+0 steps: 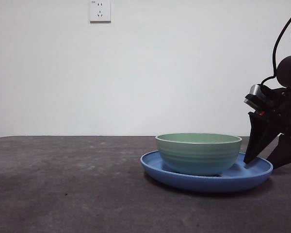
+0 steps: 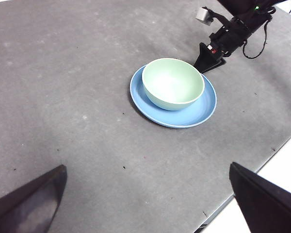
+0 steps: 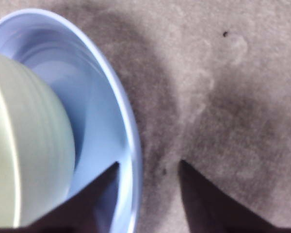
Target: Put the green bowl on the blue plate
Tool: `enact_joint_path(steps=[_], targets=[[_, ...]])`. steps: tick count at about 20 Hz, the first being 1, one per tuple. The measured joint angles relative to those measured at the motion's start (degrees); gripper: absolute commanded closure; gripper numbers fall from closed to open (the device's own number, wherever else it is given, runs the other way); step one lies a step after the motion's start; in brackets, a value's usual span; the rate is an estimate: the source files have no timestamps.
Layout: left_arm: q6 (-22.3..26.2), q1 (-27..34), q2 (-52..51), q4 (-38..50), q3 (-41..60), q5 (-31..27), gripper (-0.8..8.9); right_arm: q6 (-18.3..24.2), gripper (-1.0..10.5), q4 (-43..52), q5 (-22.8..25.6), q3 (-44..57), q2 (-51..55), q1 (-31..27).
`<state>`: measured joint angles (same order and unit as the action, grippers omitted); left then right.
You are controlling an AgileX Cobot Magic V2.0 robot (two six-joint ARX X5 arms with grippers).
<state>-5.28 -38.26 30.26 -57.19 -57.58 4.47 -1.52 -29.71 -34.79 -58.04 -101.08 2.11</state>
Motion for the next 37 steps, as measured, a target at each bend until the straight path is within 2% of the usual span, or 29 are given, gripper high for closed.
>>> enact_joint_path(steps=[5, 11, 18, 29, 33, 37], targets=[[0.0, 0.0, 0.0, 0.0, 0.0, 0.0, 2.22, 0.0, 9.3, 0.0, 0.0, 0.0, -0.2, 0.9], [0.0, 0.0, 0.0, 0.0, 0.0, 0.0, 2.21, -1.2, 9.3, -0.2, 0.3, -0.6, -0.2, 1.2], [0.0, 0.0, 0.0, 0.0, 0.0, 0.0, 2.21, -3.2, 9.3, -5.7, 1.0, -7.1, 2.0, 2.0], [0.0, 0.0, 0.0, 0.0, 0.0, 0.0, 2.21, -10.3, 9.3, -3.9, 1.0, -12.7, 2.0, 14.9], [0.0, 0.0, 0.0, 0.0, 0.0, 0.0, 2.21, -11.0, 9.3, -2.1, 3.8, -12.7, 2.0, 19.1], [0.0, 0.0, 0.0, 0.0, 0.0, 0.0, 2.21, -11.1, 9.3, -1.5, 5.3, -12.7, 1.6, 19.7]])
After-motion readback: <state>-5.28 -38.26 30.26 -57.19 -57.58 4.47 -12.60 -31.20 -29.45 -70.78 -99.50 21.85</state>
